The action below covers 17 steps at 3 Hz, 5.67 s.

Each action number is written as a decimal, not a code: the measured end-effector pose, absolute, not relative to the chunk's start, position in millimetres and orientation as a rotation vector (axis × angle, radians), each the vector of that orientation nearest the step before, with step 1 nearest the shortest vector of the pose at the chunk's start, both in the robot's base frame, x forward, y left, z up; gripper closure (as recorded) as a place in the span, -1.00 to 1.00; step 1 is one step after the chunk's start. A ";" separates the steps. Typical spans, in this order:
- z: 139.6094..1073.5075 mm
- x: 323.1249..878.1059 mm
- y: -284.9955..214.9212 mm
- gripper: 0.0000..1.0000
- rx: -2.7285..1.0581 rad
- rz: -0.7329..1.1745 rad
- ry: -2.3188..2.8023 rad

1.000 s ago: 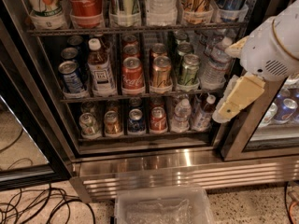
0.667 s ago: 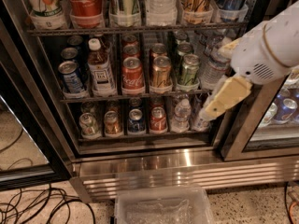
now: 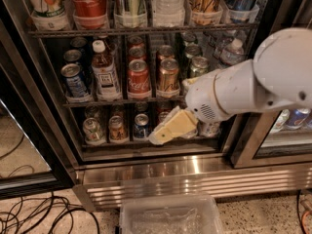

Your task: Pick orange can from middle shelf of fridge

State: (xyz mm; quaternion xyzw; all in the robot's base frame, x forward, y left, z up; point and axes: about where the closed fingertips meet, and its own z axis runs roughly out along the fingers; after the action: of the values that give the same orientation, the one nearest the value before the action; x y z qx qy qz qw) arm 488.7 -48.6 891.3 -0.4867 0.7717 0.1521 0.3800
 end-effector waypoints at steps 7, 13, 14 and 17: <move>807.9 528.3 -67.6 -1.00 -0.615 0.378 1.791; 830.0 579.1 -77.0 -1.00 -0.477 0.298 1.661; 830.6 585.1 -72.3 -0.94 -0.482 0.304 1.640; 839.2 617.8 -68.8 -0.48 -0.465 0.247 1.568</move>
Offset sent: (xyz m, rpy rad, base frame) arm 0.0130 0.0093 0.0070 0.0269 -0.0552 -0.0303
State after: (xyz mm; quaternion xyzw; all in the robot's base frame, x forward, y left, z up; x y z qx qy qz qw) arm 617.8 -68.8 839.2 -0.2068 0.6976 0.1100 0.6771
